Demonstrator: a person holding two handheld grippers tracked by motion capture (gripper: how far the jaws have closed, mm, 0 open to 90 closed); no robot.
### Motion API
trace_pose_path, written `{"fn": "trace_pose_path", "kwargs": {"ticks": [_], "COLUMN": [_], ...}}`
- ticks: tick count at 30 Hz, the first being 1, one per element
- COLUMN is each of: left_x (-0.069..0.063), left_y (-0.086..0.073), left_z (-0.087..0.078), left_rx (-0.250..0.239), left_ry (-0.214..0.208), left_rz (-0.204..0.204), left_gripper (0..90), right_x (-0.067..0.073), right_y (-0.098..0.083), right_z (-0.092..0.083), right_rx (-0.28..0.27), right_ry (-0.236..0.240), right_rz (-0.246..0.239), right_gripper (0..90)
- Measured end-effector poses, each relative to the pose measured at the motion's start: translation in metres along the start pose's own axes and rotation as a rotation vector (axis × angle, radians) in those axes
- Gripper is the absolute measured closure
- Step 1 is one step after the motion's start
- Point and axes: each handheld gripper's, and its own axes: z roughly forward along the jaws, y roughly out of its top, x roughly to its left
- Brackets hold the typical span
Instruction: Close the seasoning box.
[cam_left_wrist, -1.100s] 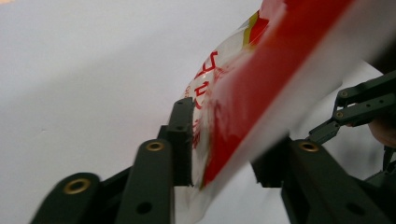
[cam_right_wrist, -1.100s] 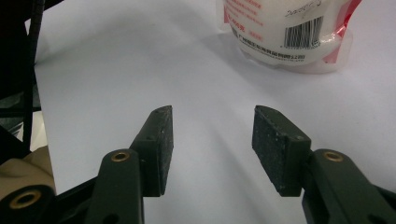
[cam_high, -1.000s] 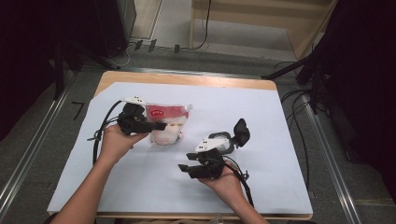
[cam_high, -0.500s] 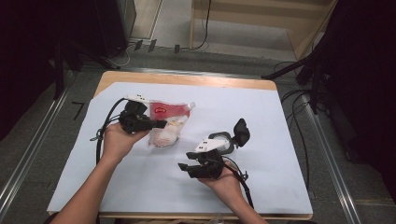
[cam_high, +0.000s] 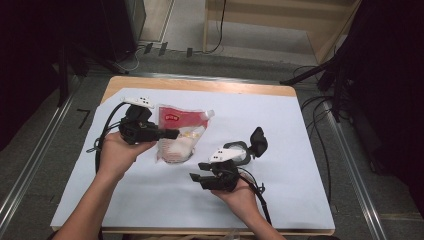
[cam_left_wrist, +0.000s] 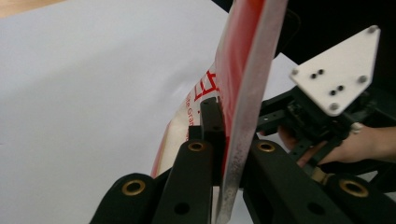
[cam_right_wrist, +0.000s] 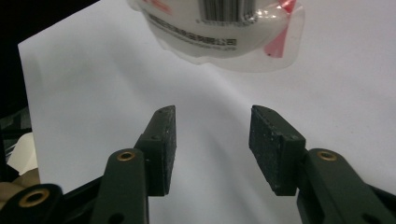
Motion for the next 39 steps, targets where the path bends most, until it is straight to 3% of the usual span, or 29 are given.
{"fn": "trace_pose_path", "kwargs": {"ticks": [10,17,20,25,28,33,37,39], "left_x": [-0.020,-0.029,-0.031,-0.031,-0.028,-0.028,-0.025,-0.024], "left_y": [-0.001,-0.003,-0.003,-0.005,-0.006,-0.007,-0.008,-0.008], "left_z": [-0.012,-0.012,-0.010,-0.008,-0.009,-0.010,-0.011,-0.012], "left_rx": [-0.004,0.004,0.022,0.020,0.003,0.001,-0.006,-0.003], "left_ry": [-0.020,-0.055,-0.049,-0.076,-0.113,-0.121,-0.131,-0.121], "left_rz": [0.002,0.008,0.012,0.009,-0.021,-0.044,-0.075,-0.077], "left_gripper": [90.0,90.0,90.0,90.0,90.0,90.0,90.0,90.0], "right_x": [-0.003,-0.009,-0.010,-0.010,-0.009,-0.006,-0.001,0.005], "right_y": [-0.001,-0.003,-0.004,-0.004,-0.005,-0.005,-0.003,-0.002], "right_z": [0.011,0.023,0.027,0.028,0.029,0.028,0.026,0.026], "right_rx": [-0.012,0.005,0.015,0.013,0.008,-0.026,-0.060,-0.060], "right_ry": [-0.015,-0.017,-0.019,-0.038,-0.058,-0.081,-0.034,-0.031], "right_rz": [0.033,0.060,0.078,0.059,0.035,0.009,-0.021,-0.068], "right_gripper": [55.5,54.8,54.7,54.0,52.3,52.0,56.1,55.9]}}
